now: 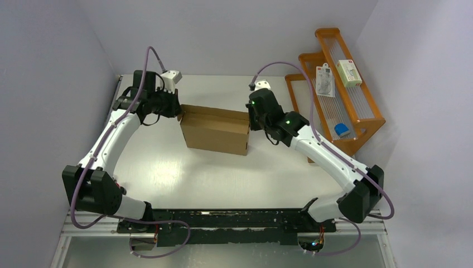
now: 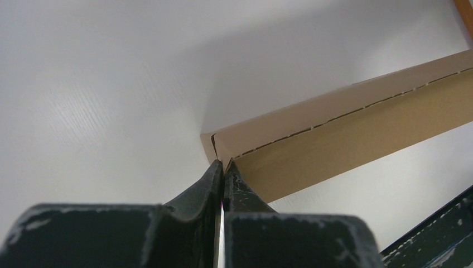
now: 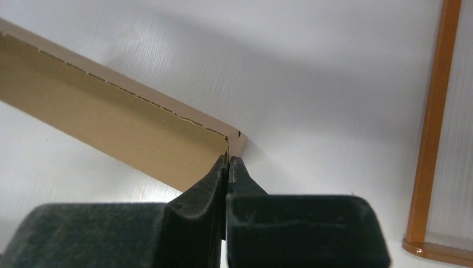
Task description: Fold the paper box
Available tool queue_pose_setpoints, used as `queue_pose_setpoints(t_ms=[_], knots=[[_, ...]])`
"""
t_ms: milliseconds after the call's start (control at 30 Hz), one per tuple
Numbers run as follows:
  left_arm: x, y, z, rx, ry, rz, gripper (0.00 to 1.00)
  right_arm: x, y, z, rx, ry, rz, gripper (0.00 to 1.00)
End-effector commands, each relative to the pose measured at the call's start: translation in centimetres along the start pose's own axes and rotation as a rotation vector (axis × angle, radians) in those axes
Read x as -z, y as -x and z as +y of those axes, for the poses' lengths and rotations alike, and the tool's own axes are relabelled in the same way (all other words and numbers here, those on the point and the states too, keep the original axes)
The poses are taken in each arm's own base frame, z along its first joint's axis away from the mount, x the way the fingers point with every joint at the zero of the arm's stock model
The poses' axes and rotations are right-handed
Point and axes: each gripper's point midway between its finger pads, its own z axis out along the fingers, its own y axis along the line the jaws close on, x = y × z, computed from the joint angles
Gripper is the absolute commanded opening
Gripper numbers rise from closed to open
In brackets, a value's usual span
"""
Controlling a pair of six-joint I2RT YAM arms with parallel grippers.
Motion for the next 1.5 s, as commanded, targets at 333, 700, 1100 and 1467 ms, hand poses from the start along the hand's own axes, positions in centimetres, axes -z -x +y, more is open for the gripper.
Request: queue_pose_setpoints(t_ms=[333,700,1100,1467], knots=[[0.1,-0.5,-1.6,0.229,0.125,0.040,0.05,-0.8,1.1,-0.3,-0.187,-0.112,0.043,0.00],[-0.4,-1.4,-2.2,0.284,0.163,0.045,0.05,-1.6,0.5,-1.3,-0.303,-0.223,0.062,0.00],[0.0,-1.2,-2.8,0.316,0.150,0.026,0.05,-2.1,0.2,-1.7,-0.318,-0.248,0.038,0.00],[0.1,-0.7,-2.9,0.324,0.151,0.014,0.05,-3.0,-2.1,-1.6,-0.237,-0.228,0.097,0.00]])
